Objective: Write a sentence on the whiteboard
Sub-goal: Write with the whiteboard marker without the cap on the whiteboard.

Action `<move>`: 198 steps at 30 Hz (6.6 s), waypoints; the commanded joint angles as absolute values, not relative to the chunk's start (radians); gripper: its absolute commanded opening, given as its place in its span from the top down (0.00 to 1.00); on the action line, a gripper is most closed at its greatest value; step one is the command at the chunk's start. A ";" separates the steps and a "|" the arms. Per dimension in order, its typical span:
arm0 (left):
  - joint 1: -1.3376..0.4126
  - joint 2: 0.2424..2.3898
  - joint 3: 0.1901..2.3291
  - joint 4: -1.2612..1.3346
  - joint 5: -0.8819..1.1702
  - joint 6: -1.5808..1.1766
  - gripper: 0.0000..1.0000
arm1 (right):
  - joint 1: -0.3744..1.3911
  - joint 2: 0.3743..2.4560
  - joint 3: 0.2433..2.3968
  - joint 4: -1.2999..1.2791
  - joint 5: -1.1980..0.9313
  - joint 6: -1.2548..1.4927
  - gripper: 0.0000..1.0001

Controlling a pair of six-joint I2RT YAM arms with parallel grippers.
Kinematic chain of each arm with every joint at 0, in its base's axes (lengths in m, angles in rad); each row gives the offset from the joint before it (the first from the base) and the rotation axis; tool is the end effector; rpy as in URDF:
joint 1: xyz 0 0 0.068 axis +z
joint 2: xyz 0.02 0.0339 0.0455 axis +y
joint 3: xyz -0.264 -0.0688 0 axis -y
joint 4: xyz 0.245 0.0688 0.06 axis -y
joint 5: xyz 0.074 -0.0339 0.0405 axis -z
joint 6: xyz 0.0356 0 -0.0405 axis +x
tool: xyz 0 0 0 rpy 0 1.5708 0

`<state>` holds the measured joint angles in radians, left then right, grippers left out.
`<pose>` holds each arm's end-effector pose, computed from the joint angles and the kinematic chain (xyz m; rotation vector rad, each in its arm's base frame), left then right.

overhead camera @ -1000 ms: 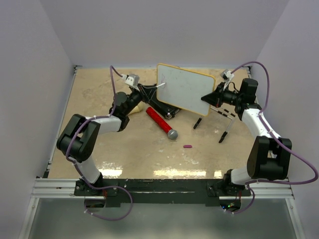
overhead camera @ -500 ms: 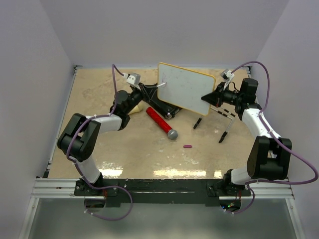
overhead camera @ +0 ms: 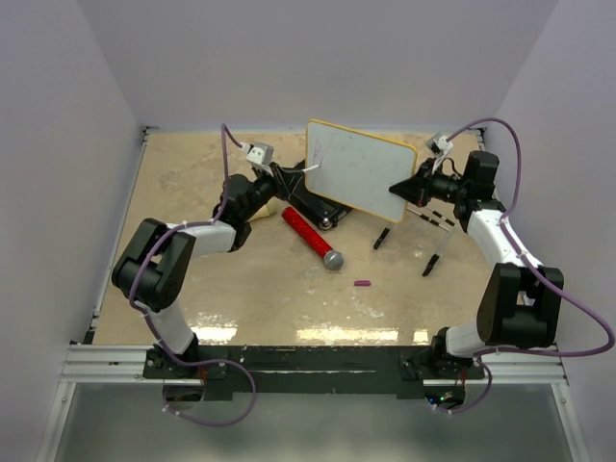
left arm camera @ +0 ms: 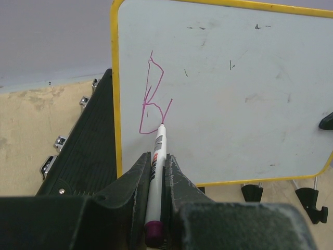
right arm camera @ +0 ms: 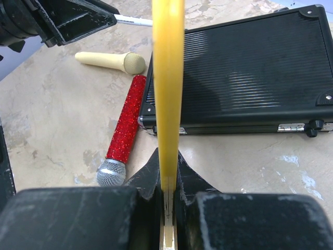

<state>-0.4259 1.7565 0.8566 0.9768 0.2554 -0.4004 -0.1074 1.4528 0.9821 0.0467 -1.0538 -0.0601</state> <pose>0.3389 -0.1636 0.2267 0.2335 1.5393 -0.8500 0.3195 -0.0033 0.2803 -0.6173 1.7692 0.9221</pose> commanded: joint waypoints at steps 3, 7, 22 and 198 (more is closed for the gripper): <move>-0.430 1.772 0.874 0.976 0.267 -0.379 1.00 | -0.101 1.459 1.011 0.026 -1.066 -0.084 1.00; -0.430 1.772 0.871 0.983 0.270 -0.383 1.00 | -0.101 1.459 1.009 0.026 -1.066 -0.084 1.00; -0.429 1.770 0.936 0.980 0.278 -0.399 1.00 | -0.100 1.456 1.009 0.028 -1.068 -0.084 1.00; -0.411 1.486 0.664 1.051 0.365 -0.431 1.00 | -0.101 1.459 1.008 0.026 -1.062 -0.092 1.00</move>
<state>-0.4191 1.5299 0.6746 0.9897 0.3882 -0.4580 -0.1051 1.4528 0.9833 0.0368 -1.0580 -0.0639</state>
